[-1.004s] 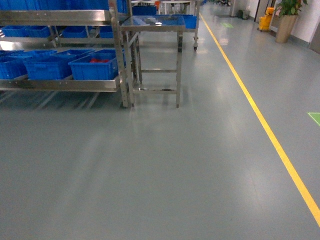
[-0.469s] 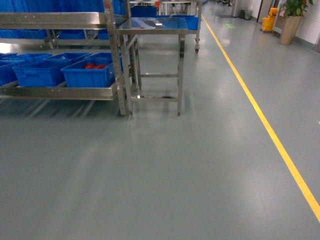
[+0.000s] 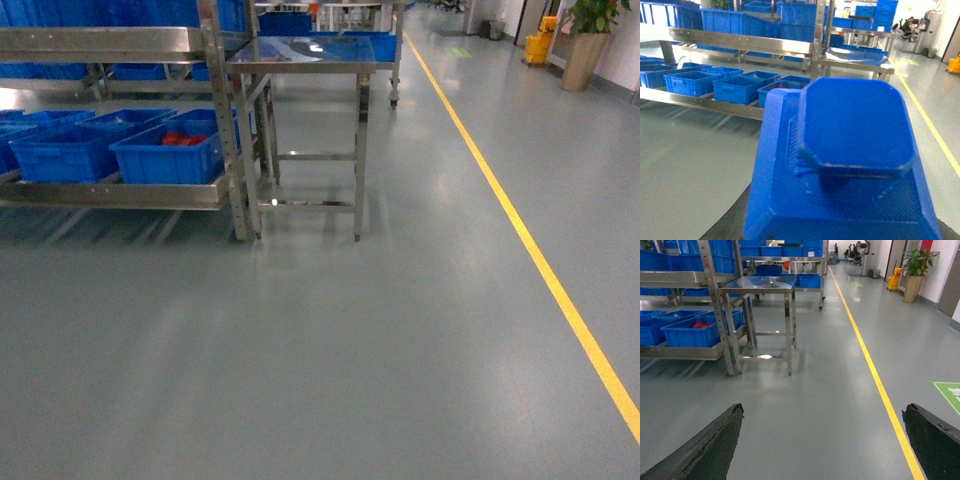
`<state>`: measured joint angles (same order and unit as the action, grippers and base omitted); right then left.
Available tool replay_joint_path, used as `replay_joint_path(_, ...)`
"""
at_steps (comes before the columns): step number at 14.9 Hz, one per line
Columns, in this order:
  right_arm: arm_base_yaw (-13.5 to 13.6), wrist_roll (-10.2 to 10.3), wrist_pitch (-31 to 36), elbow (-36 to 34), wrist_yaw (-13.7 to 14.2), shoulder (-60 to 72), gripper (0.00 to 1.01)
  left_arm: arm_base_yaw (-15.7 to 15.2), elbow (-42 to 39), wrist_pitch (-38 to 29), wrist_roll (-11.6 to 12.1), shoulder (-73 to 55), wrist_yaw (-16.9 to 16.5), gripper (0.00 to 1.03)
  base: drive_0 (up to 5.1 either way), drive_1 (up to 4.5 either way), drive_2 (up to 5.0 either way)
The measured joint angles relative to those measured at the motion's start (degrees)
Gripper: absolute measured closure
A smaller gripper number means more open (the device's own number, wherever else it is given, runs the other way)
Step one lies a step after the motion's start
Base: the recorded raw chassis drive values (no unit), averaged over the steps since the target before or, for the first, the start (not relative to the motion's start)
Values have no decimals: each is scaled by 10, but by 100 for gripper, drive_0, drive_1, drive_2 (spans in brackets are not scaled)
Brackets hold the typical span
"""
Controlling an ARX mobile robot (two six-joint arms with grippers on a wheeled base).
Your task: Pick blue part to blue bin on bottom shelf
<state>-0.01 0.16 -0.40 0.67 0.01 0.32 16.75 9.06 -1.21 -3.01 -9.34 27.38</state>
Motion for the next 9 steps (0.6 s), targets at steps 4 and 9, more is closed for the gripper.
replay_joint_path(4,0,0,1,0,0,0,3,0,0,-2,0,0,-1,59,4,413,-405)
replay_joint_path(9,0,0,2,0,0,0,3,0,0,-2,0,0,0,59,10,419,-399)
